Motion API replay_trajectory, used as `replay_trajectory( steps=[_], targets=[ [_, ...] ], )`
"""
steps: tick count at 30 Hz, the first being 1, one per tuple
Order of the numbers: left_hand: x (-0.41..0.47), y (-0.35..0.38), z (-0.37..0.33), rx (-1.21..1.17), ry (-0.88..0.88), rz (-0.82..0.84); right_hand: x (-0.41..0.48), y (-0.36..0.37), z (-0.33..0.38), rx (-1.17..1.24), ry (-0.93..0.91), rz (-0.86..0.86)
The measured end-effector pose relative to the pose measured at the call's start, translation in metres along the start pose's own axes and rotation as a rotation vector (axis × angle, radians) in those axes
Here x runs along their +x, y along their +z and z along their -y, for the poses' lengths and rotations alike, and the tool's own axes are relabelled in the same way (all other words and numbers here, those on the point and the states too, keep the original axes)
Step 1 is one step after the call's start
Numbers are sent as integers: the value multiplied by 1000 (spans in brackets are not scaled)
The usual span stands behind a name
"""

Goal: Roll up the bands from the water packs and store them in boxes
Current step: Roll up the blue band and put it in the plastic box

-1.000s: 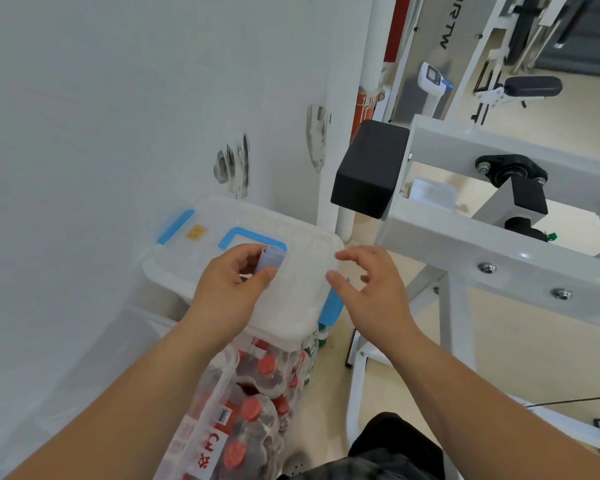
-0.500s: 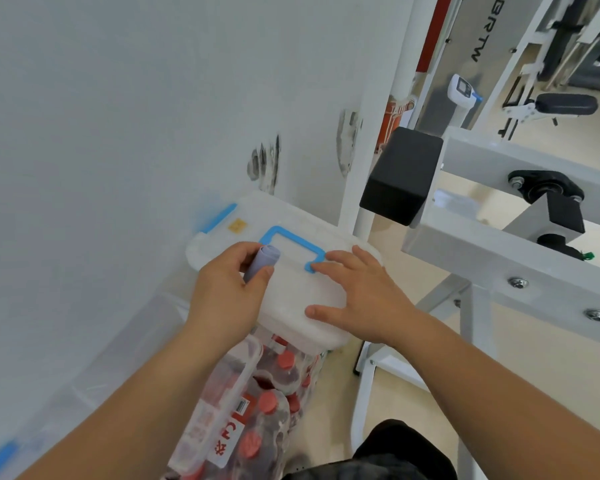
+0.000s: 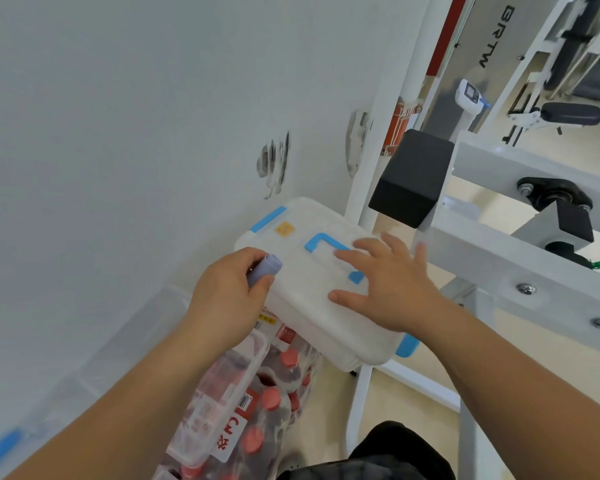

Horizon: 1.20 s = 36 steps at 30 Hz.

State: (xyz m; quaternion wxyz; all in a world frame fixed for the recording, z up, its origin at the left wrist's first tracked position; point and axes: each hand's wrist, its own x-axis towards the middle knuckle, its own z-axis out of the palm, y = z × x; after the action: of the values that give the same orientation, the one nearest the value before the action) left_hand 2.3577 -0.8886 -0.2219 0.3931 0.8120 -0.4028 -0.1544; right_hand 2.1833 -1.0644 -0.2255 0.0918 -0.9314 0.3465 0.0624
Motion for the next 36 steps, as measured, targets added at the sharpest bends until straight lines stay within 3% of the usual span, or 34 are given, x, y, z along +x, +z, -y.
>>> replay_trajectory(
  steps=[4, 8, 13, 15, 20, 26, 36],
  targets=[
    [9, -2, -2, 72, 45, -35, 21, 10, 19, 30, -164, 135],
    [21, -10, -4, 64, 60, -90, 20, 24, 20, 50, -187, 145],
    [18, -13, 2, 65, 102, -30, -2, 17, 14, 86, -189, 165],
    [16, -11, 7, 63, 128, -1, -6, 6, 13, 116, -177, 138],
    [19, -5, 20, 170, 152, 11, 45, -14, 32, 47, -291, -130],
    [21, 1, 24, 104, 115, -23, 121, -8, 57, 42, -410, 1],
    [29, -5, 30, -89, 87, -9, 134, 16, 37, 286, -448, -132]
  ],
)
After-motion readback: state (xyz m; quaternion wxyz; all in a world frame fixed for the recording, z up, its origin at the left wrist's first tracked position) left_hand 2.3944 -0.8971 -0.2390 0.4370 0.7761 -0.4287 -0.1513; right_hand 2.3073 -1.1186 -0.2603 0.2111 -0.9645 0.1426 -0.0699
